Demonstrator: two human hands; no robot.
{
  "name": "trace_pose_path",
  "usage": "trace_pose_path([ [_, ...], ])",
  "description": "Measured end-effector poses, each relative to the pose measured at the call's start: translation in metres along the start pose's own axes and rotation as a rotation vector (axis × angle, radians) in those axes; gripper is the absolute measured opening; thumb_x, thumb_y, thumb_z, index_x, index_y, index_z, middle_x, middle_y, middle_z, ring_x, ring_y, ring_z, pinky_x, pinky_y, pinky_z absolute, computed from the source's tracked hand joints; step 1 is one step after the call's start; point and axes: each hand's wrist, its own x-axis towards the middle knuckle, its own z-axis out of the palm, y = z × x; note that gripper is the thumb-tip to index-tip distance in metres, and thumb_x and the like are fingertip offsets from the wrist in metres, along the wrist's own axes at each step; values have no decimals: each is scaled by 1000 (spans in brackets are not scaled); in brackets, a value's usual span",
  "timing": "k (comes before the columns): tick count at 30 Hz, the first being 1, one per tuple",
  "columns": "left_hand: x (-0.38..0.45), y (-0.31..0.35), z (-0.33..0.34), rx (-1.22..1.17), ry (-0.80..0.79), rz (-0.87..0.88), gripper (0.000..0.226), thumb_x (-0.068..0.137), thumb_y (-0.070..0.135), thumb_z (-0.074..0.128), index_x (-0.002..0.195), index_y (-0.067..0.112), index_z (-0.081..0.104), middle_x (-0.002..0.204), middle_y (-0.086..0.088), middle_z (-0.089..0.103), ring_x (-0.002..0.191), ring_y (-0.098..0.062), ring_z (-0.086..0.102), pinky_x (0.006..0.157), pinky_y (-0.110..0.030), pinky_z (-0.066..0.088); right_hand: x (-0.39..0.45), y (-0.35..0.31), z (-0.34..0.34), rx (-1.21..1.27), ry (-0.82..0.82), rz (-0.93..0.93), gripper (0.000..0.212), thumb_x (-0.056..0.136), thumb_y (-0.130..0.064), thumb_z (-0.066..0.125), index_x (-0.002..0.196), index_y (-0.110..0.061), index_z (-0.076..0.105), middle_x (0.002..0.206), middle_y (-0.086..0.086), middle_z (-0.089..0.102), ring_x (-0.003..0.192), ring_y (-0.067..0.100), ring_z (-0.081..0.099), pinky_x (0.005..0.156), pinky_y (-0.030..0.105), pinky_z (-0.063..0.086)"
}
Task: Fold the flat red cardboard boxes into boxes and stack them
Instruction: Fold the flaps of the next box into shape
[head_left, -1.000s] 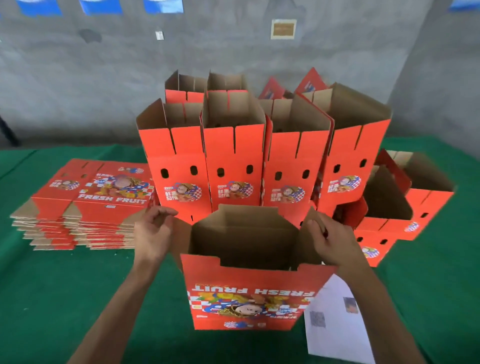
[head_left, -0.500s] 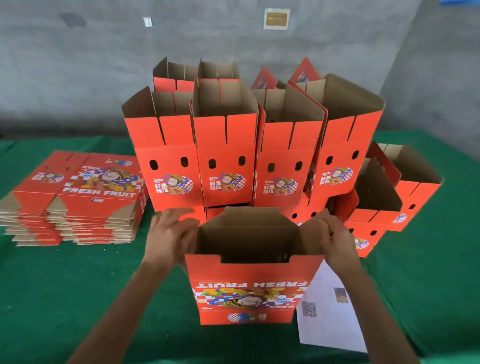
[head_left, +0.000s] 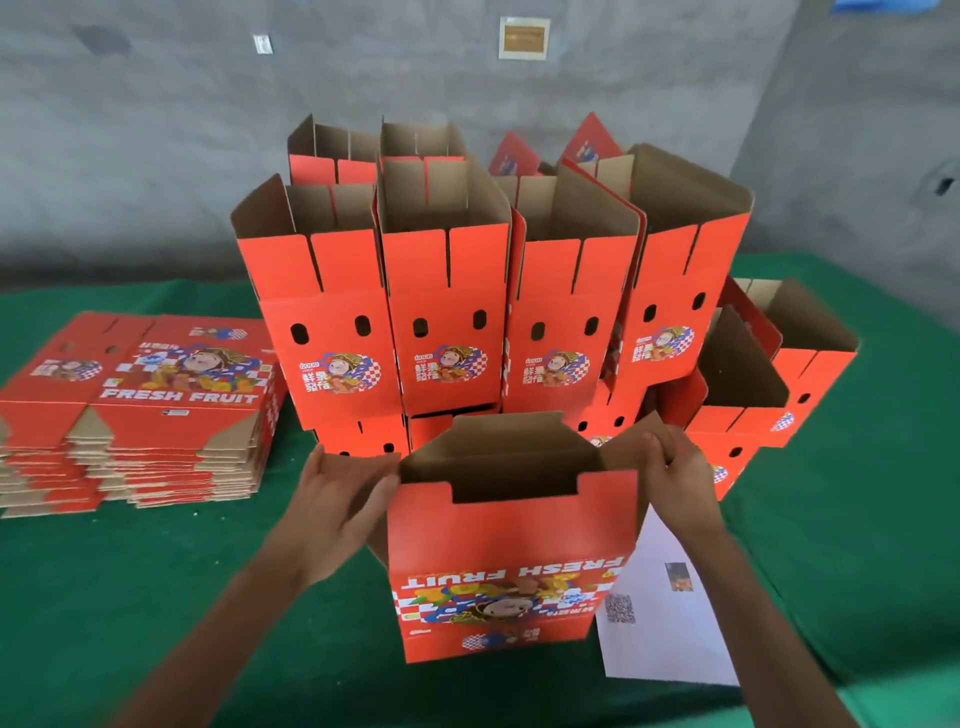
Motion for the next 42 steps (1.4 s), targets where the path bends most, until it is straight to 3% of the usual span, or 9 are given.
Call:
trace_pose_path([
  [7, 25, 18, 30, 526, -120, -148, 81, 93, 74, 41, 160, 52, 2, 168, 2, 28, 155, -28, 23, 115, -72, 12, -23, -18, 6, 400, -181, -122, 37, 108, -24, 52, 145, -22, 53, 139, -22, 59, 129, -9, 51, 103, 10, 40],
  [12, 32, 21, 48, 663, -76, -214, 88, 81, 91, 10, 156, 52, -15, 162, 2, 37, 148, -34, 31, 110, -71, 17, -30, -16, 28, 410, -301, -170, 29, 110, -31, 45, 116, -28, 74, 134, -13, 62, 130, 7, 54, 112, 37, 42],
  [16, 32, 31, 40, 673, -8, -192, 88, 86, 86, 32, 161, 46, 11, 168, -8, 26, 154, -33, 23, 112, -67, 23, -17, -7, 39, 119, -394, -288, 39, 95, -9, 70, 125, -34, 69, 149, -14, 40, 143, 3, 33, 120, 35, 32],
  [20, 21, 37, 34, 401, 306, -134, 79, 82, 31, 83, 151, 19, 47, 168, -14, 23, 153, -37, 24, 113, -61, 40, -18, -2, 43, -43, -424, -320, 64, 92, -13, 72, 147, -38, 50, 164, -23, 17, 151, 7, 15, 121, 33, 20],
  [25, 20, 37, 33, 79, 612, 71, 52, 86, 4, 76, 133, 18, 59, 160, -2, 39, 136, -25, 49, 73, -42, 63, -23, 1, 40, -150, -451, -306, 75, 92, -18, 69, 153, -45, 37, 158, -32, 10, 148, 4, 12, 120, 36, 19],
  [29, 4, 56, 45, -314, 206, 55, 50, 96, 39, 68, 135, 59, 44, 148, 23, 49, 105, 3, 69, 86, -23, 59, -23, -1, 36, -140, -478, -267, 77, 91, -16, 69, 154, -45, 36, 157, -32, 12, 149, 8, 14, 121, 39, 22],
  [32, -3, 52, 57, -252, -9, 59, 17, 104, 46, 53, 118, 50, 63, 109, 24, 70, 100, 4, 66, 89, -32, 56, -28, -7, 38, -93, -483, -287, 79, 91, -13, 69, 155, -42, 35, 157, -33, 14, 146, 3, 16, 122, 37, 25],
  [38, 6, 47, 66, -242, 101, -182, 91, 89, 7, 72, 159, 33, 20, 167, 11, 11, 155, -11, 7, 124, -41, 15, -38, -10, 33, 137, -324, -212, 49, 103, -20, 58, 148, -35, 44, 142, -12, 54, 134, 10, 48, 111, 30, 40],
  [42, 8, 43, 66, -356, -36, -97, 67, 97, 5, 57, 143, 53, 43, 163, 22, 17, 152, 0, 2, 124, -37, 12, -43, -10, 36, 211, -396, -216, 19, 105, -33, 55, 101, -35, 74, 135, -22, 56, 133, 4, 46, 110, 35, 41],
])
